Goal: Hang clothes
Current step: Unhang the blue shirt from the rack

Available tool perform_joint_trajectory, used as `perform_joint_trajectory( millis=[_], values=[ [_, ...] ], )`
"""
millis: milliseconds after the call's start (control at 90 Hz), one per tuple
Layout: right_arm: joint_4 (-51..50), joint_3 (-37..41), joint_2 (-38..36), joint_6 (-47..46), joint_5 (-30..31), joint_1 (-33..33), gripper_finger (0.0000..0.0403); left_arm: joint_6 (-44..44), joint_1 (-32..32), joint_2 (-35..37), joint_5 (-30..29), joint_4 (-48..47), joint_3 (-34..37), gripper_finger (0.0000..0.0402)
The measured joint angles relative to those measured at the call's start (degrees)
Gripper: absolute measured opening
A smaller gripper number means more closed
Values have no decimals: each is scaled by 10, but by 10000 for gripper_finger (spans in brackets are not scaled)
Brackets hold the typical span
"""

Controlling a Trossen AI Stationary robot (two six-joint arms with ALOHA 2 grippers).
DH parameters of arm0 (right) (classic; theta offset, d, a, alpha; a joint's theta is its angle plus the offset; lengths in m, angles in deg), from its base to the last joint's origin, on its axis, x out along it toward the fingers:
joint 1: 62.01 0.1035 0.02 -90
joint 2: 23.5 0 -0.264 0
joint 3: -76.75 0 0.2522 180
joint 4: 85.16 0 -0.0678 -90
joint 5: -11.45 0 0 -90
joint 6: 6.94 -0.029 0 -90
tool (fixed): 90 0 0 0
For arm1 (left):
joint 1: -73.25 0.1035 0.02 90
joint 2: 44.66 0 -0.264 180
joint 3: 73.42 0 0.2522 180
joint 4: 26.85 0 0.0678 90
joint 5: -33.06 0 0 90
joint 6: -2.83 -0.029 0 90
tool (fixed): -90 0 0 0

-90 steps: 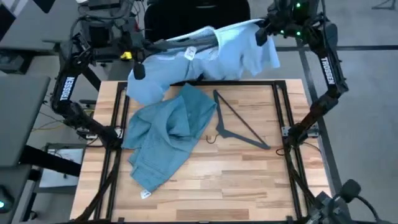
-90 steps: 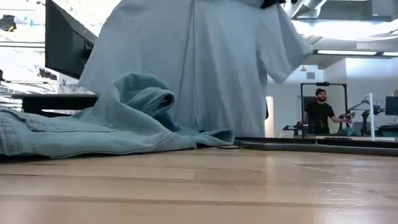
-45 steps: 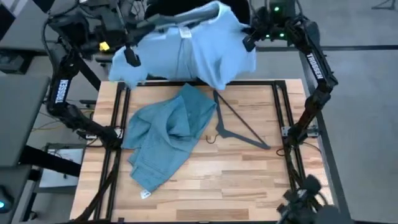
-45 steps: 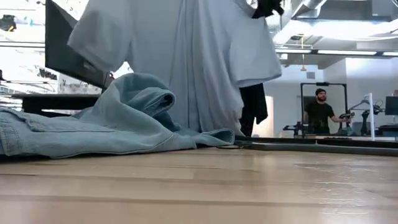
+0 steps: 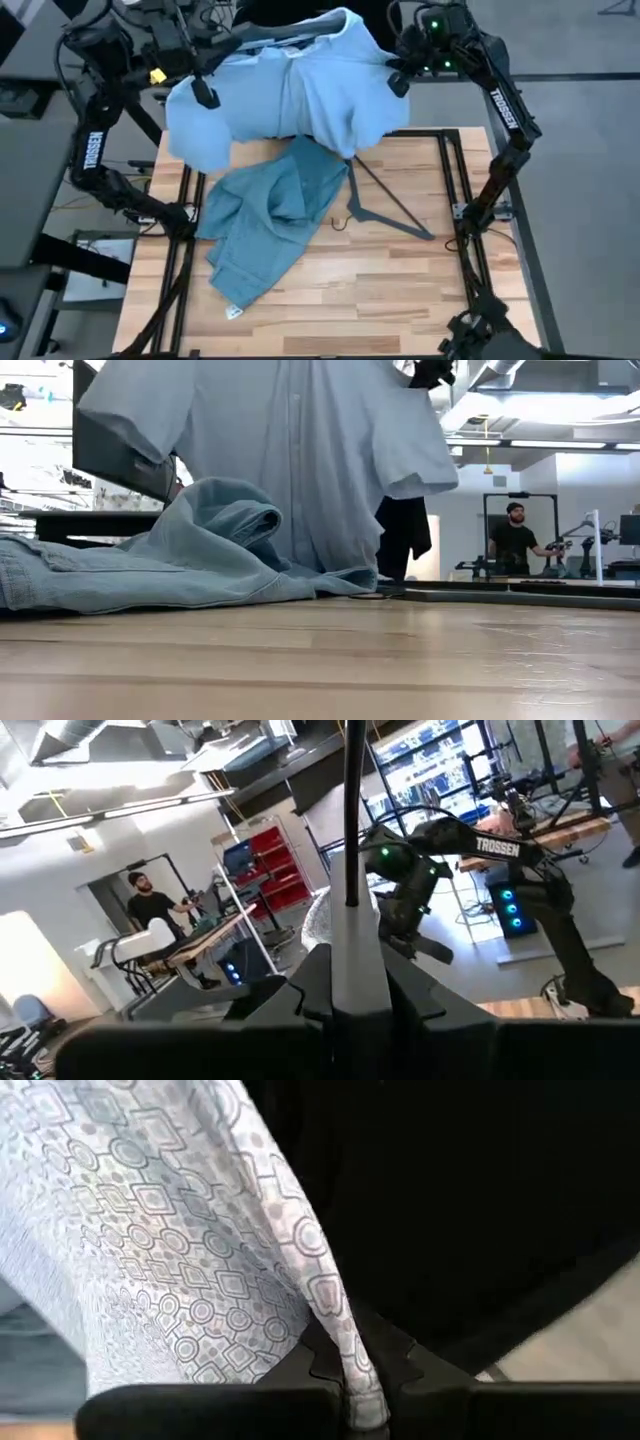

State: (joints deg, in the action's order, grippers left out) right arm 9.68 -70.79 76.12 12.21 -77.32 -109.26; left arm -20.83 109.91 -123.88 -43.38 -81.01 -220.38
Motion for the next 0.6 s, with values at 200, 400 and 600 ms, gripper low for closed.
perform_joint_trajectory(
  millis=[200, 400, 600],
  values=[
    [12, 1, -9, 7, -38, 63, 0, -44, 0, -18, -12, -14, -3, 22],
    [-47, 2, -21, 8, -60, 140, 0, -62, -16, -57, -40, -120, 8, 22],
    [-131, 2, -21, -24, -66, 177, 0, -91, -44, -76, -81, -160, 8, 22]
  ],
)
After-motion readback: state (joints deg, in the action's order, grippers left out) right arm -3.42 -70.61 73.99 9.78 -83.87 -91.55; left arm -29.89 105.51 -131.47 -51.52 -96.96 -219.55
